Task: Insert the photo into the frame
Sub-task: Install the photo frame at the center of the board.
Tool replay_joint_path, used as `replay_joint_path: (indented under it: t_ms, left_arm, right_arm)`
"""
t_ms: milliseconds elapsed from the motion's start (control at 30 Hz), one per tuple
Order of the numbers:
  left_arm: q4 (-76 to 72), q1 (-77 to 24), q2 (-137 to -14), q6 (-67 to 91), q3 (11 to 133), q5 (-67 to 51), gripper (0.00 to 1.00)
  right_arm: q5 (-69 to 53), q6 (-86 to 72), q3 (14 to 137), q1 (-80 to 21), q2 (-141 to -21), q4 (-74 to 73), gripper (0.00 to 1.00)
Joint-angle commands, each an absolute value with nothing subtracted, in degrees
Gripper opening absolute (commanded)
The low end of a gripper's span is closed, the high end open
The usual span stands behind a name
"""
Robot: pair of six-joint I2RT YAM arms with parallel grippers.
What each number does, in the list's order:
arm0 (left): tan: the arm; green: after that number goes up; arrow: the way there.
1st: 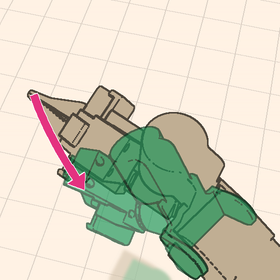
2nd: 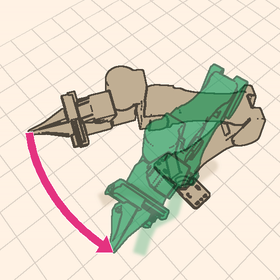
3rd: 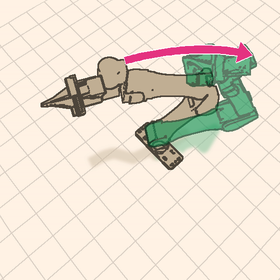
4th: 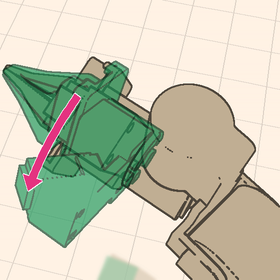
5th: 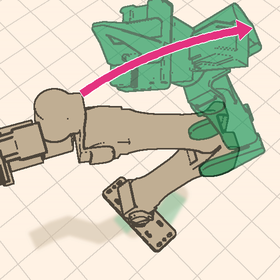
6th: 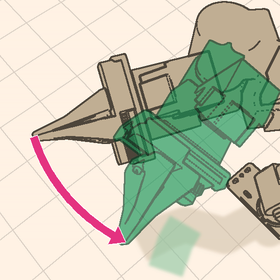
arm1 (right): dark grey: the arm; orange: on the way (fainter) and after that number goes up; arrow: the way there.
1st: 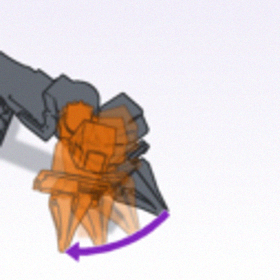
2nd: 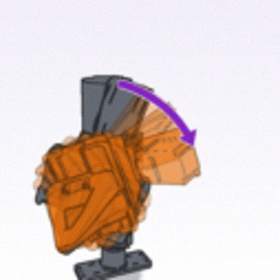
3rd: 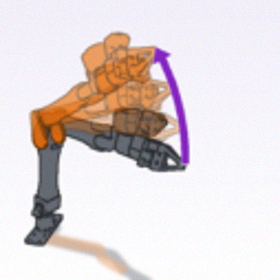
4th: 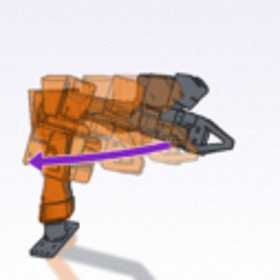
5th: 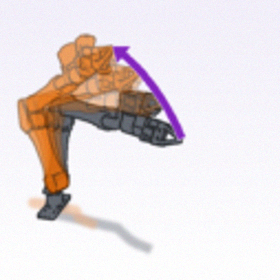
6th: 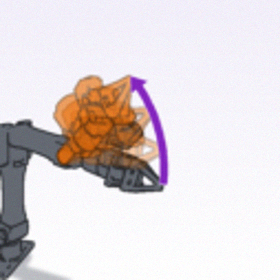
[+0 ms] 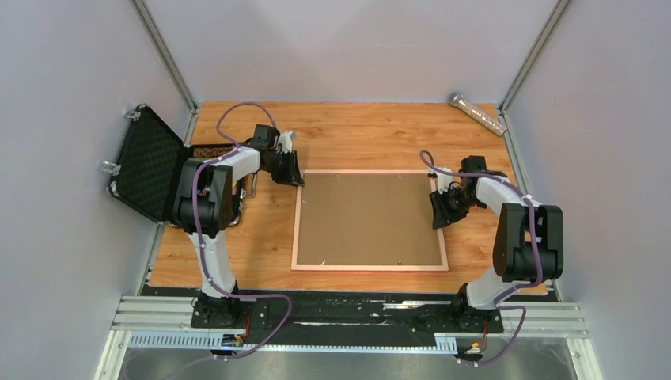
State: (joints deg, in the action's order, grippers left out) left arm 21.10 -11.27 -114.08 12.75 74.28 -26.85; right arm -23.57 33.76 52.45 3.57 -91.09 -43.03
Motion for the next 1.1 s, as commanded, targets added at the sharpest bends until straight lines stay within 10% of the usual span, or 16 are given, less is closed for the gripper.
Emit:
replay_joint_path:
  t_ms: [0, 1067]
  left_arm:
    - [22.19, -11.60, -115.83, 10.46, 73.13, -23.80, 0.00]
    - [22.38, -11.60, -115.86, 10.45, 73.32, -23.91, 0.00]
  right_arm:
    - [-29.85, 32.26, 55.30, 3.70, -92.30, -42.10, 0.38]
    - [-26.22, 25.94, 53.28, 4.48, -93.31, -36.92, 0.34]
